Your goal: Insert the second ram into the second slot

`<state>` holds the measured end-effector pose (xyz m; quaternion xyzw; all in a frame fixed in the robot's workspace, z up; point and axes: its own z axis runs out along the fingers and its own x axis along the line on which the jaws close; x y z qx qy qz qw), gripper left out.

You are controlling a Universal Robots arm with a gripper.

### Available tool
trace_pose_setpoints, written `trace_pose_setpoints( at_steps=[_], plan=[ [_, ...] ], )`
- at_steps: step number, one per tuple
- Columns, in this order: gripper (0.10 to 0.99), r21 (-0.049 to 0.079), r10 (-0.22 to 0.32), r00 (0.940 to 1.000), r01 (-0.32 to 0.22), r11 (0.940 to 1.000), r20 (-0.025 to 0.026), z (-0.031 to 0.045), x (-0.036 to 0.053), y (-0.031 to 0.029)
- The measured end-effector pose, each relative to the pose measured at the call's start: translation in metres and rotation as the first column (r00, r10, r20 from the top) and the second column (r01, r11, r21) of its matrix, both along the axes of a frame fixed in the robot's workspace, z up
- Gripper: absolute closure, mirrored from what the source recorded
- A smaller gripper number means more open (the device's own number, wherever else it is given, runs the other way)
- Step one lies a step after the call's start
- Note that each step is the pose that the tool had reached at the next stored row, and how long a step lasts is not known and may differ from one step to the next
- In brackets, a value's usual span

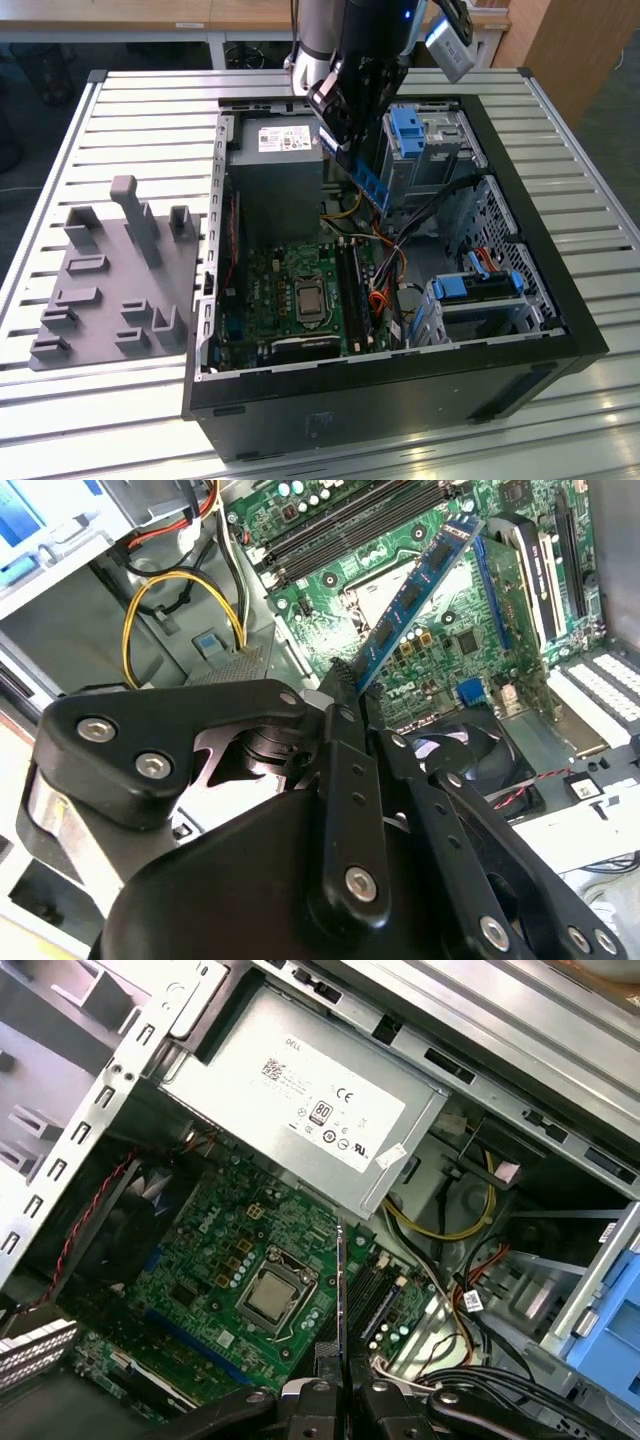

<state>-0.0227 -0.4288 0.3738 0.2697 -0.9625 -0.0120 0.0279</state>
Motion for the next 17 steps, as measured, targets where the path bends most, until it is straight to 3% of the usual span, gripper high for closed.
trace_pose_setpoints(
  at_steps=[17],
  plan=[
    [0.949,0.000,-0.089,0.9961,0.089,0.9961,0.0000,0.0000,0.0000,0.0000]
  ],
)
